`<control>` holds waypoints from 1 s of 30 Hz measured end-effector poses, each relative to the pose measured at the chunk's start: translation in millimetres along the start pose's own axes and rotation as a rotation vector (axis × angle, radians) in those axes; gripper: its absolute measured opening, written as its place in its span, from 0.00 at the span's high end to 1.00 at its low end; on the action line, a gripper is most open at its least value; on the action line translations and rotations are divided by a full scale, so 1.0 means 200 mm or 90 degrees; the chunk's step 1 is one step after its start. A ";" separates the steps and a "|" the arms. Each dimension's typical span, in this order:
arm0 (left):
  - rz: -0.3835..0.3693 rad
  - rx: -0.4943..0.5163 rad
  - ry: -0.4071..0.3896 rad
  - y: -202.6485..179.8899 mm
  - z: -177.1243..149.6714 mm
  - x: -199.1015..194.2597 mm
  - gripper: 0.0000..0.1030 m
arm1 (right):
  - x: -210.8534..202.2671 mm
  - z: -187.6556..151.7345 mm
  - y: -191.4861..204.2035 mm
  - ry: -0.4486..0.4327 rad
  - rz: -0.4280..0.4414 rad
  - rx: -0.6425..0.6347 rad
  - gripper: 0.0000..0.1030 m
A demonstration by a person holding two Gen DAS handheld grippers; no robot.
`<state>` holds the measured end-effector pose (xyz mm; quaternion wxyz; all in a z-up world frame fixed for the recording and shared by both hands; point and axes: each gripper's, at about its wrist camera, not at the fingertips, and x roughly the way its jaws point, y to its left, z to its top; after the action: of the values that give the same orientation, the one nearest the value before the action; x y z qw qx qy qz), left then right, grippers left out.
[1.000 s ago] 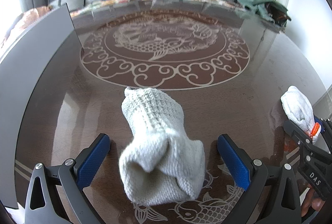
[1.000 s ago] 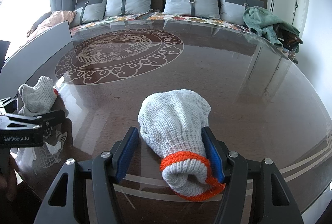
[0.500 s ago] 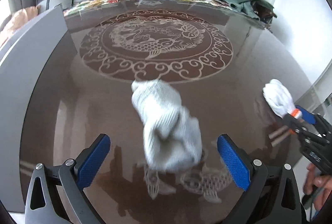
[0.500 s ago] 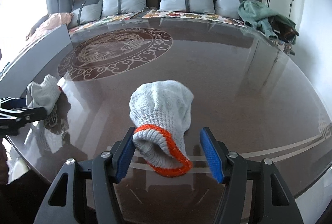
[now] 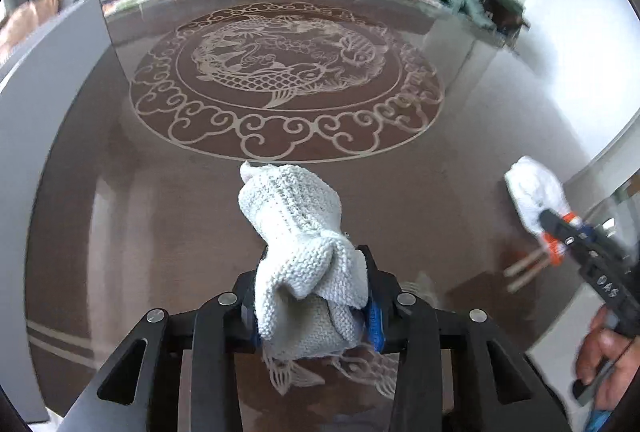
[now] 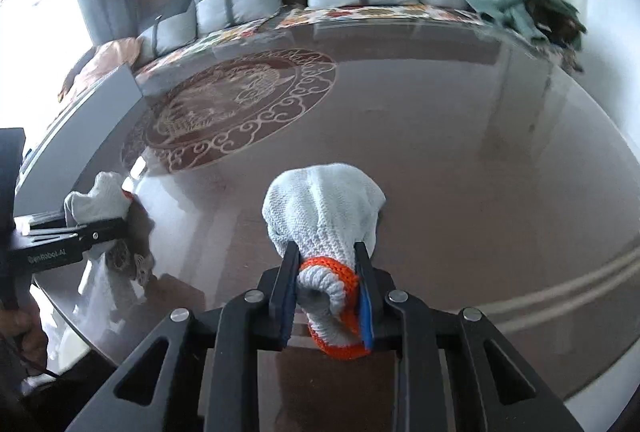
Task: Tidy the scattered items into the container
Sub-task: 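Lift both gloves and carry them toward the cardboard box, then open both tools over the box to drop the gloves inside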
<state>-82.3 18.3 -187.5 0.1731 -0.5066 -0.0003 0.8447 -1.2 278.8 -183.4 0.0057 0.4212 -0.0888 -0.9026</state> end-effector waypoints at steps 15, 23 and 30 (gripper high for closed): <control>0.031 -0.109 -0.062 0.25 -0.11 -0.57 0.65 | -0.13 0.11 0.64 0.043 0.181 -0.052 0.76; 0.099 -0.231 -0.141 0.70 -0.08 -1.00 0.65 | -0.13 0.36 1.28 0.033 0.278 -0.155 0.76; 0.197 -0.327 -0.170 1.20 -0.01 -1.19 0.65 | -0.09 0.58 1.92 0.031 0.360 -0.243 0.75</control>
<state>-49.8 -278.0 -27.6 -0.0925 -0.4126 -0.1587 0.8922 -103.5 -78.7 -33.0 0.3367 0.3927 -0.0310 -0.8553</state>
